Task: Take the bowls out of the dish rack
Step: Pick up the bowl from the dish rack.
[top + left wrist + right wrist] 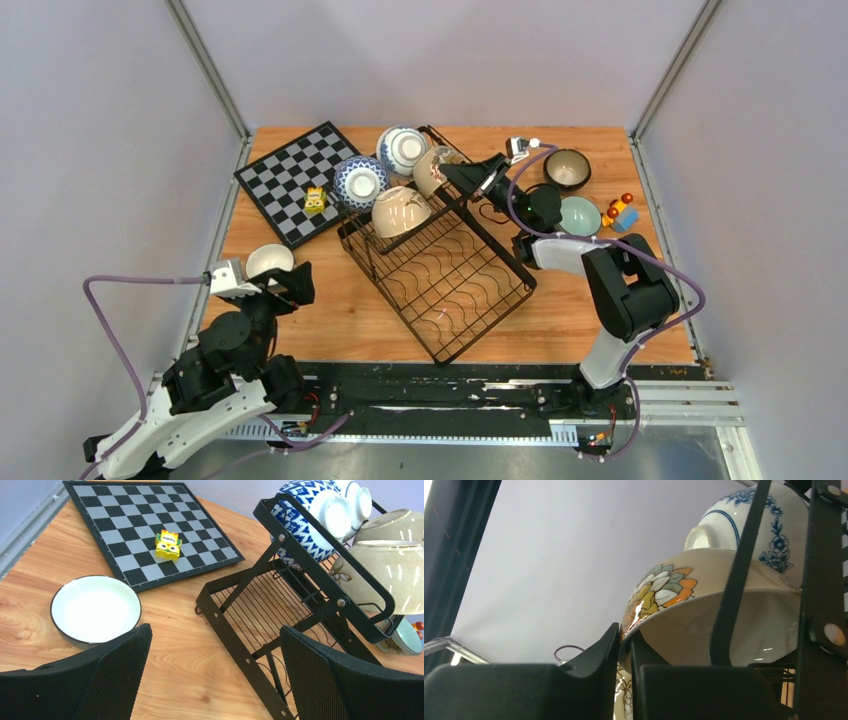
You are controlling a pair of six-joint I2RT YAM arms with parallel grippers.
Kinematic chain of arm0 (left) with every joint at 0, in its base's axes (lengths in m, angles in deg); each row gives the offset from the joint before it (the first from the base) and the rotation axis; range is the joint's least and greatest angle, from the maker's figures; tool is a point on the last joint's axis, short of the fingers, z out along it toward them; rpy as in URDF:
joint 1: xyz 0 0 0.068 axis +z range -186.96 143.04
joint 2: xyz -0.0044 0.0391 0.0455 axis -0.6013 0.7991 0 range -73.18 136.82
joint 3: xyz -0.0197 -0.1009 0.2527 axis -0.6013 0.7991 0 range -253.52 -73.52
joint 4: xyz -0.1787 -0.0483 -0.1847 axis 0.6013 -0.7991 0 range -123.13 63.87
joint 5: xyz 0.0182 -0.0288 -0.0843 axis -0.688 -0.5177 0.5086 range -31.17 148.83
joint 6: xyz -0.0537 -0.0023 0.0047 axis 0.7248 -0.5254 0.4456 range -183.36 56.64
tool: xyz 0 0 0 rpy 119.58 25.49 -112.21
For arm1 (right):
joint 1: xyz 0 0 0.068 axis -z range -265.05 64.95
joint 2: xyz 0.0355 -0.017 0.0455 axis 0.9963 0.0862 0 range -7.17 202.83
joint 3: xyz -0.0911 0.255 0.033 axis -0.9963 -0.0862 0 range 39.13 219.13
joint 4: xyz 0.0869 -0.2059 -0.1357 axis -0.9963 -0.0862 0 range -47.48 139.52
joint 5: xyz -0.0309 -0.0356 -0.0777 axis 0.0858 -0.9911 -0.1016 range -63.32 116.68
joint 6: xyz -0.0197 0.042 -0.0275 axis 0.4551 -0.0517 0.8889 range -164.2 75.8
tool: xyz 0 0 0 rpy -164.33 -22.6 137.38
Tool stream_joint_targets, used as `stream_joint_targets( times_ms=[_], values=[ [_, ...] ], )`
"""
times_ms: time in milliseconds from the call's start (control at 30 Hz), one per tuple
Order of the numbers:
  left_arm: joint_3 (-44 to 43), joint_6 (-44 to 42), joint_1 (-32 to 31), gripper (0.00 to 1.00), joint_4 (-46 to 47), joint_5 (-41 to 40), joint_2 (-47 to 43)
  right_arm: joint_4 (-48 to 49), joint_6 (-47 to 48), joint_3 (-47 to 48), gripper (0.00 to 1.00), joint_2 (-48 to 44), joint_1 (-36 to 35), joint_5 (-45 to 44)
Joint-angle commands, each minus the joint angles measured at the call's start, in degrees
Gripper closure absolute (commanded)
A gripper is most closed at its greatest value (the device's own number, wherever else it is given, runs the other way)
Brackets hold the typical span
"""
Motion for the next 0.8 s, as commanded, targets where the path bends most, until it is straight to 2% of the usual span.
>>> stream_joint_targets(
  times_ms=[0,300,767],
  values=[
    [0.0,0.7,-0.2,0.00,-1.0,-1.4,-0.7,7.0,-0.8,5.2,1.00,-0.5,0.1,1.0],
    [0.1,1.1,-0.2,0.00,-1.0,-1.4,-0.5,7.4,-0.6,3.4,1.00,-2.3,0.7,1.7],
    [-1.4,1.9,-0.2,0.00,-1.6,-1.1,-0.1,4.6,0.0,6.2,1.00,-8.5,1.4,5.3]
  ],
)
